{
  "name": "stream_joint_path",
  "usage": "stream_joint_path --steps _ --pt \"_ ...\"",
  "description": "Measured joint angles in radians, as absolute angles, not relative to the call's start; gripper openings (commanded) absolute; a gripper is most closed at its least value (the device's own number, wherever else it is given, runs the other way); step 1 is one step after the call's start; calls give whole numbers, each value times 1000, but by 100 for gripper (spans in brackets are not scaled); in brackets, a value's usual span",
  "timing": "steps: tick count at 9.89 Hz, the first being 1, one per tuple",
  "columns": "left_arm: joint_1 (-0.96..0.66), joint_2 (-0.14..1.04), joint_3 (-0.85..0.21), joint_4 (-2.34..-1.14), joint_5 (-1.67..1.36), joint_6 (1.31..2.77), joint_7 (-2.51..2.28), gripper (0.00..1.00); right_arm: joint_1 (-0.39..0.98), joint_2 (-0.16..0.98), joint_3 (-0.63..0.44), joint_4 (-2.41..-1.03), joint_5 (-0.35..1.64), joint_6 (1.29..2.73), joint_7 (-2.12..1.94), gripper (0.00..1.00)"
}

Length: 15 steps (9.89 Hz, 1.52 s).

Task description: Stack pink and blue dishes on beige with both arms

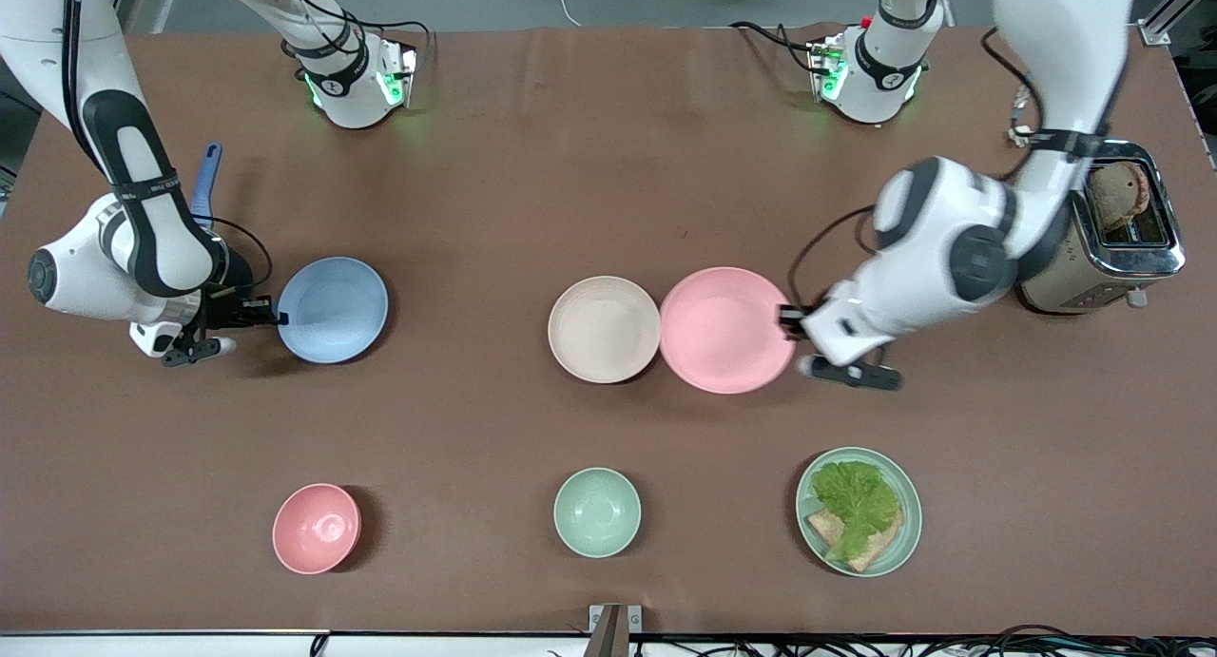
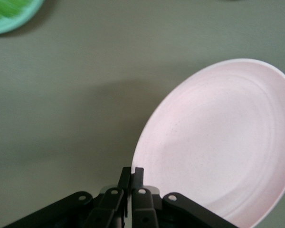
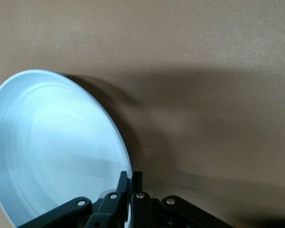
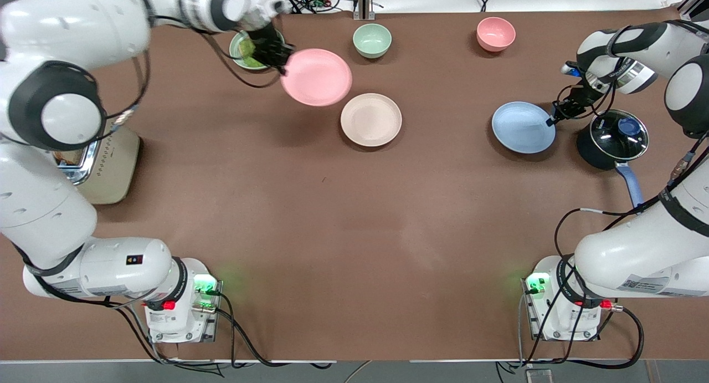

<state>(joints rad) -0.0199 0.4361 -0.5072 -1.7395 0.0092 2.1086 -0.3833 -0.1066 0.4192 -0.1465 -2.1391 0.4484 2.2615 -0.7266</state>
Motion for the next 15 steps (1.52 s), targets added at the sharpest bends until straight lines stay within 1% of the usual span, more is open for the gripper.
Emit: stream_joint_path --steps 1,2,4,5,6,7,9,10,11,12,14,15 --pt "-82 476 -506 -1722 55 2133 -484 0 -107 419 -149 -2119 451 2234 -722 0" --pt "-122 526 -505 -1706 83 2169 -556 0 -107 417 -160 -2072 452 2158 -707 0" --pt "-172 611 -503 -1687 107 2219 -641 0 -108 409 -208 -1907 451 1933 -642 0" --pt "-184 634 -503 -1681 110 2227 -653 0 -108 400 -217 -1835 451 1850 -582 1" --pt "-190 648 -503 -1678 110 2236 -654 0 -101 393 -214 -1790 451 1802 -511 1" --pt "-192 658 -503 -1677 110 2249 -654 3 -74 390 -209 -1772 451 1790 -436 1" --pt "-193 674 -503 -1677 110 2270 -654 24 8 388 -177 -1762 451 1797 -264 1" --pt "-194 678 -503 -1676 110 2273 -655 37 27 383 -126 -1760 451 1821 -166 1" --pt "-194 683 -503 -1676 110 2273 -655 84 34 374 -59 -1760 451 1856 -61 1" --pt "-195 685 -503 -1676 110 2275 -655 100 38 367 2 -1760 451 1887 29 1" --pt "-185 678 -501 -1648 111 2276 -655 100 41 364 108 -1760 451 1943 171 1" --pt "-157 650 -498 -1624 120 2244 -655 100 41 364 159 -1761 451 1975 229 1"
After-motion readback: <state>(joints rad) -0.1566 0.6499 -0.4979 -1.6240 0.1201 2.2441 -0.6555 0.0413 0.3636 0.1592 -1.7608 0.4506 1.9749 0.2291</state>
